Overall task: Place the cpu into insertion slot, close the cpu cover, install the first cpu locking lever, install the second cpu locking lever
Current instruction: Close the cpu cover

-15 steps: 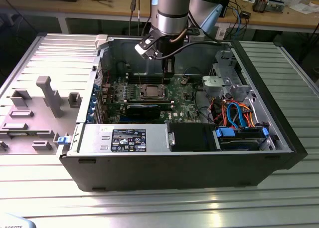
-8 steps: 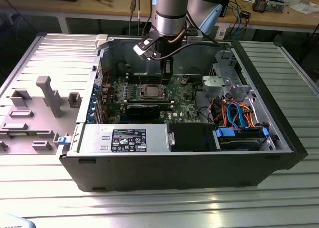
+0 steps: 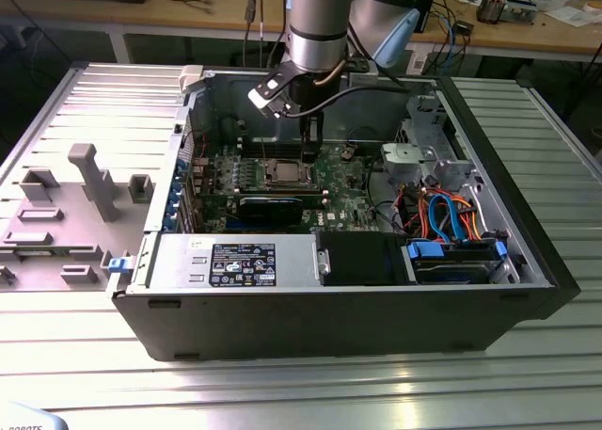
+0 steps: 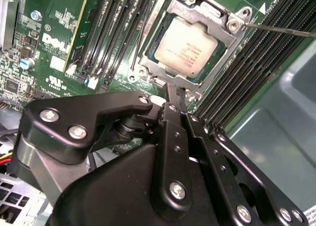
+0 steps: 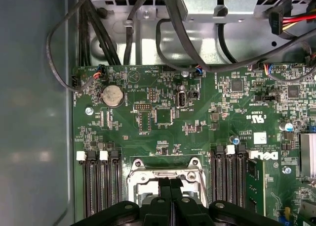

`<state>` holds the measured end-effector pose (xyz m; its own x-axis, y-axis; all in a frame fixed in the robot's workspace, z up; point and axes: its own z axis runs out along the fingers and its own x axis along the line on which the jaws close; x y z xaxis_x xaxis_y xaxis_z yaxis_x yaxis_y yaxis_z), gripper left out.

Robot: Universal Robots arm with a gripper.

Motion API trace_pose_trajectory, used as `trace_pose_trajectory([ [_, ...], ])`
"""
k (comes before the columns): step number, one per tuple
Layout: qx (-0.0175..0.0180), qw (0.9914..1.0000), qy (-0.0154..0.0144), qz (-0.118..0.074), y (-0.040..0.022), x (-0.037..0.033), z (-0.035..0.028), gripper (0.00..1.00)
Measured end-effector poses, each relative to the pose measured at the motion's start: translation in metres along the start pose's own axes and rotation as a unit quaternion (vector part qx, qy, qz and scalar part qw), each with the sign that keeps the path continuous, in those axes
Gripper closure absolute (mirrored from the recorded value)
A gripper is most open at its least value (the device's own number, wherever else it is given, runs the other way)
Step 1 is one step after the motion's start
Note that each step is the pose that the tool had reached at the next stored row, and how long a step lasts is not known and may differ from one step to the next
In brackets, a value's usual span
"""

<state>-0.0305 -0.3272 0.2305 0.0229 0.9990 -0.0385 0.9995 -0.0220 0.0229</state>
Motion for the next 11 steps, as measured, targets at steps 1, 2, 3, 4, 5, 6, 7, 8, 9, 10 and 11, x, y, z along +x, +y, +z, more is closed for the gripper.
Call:
trace_pose_trajectory([
  [1, -0.0001, 1.0, 0.0001, 0.0, -0.001, 0.0001, 0.0009, 0.89],
  [2, 0.0, 1.0, 0.0, 0.0, -0.0019, 0.0, 0.0018, 0.89],
  [3, 0.0, 1.0, -0.0001, 0.0, -0.0019, 0.0, 0.0018, 0.89],
  [4, 0.0, 1.0, -0.0001, 0.0, -0.0019, 0.0, 0.0018, 0.89],
  [5, 0.0, 1.0, 0.0, 0.0, -0.0022, 0.0, 0.002, 0.89],
  [6, -0.0001, 1.0, 0.0001, 0.0, -0.0024, 0.0, 0.002, 0.89],
  [7, 0.0, 1.0, 0.0, 0.0, -0.0024, 0.0001, 0.002, 0.89],
  [8, 0.0, 1.0, 0.0, 0.0, -0.0025, 0.0, 0.002, 0.89],
  [9, -0.0001, 1.0, 0.0001, 0.0, -0.0027, 0.0, 0.002, 0.89],
  [10, -0.0001, 1.0, 0.0, 0.0, -0.0028, 0.0, 0.002, 0.89],
  [11, 0.0, 1.0, 0.0, 0.0, -0.0031, 0.0, 0.0021, 0.89],
])
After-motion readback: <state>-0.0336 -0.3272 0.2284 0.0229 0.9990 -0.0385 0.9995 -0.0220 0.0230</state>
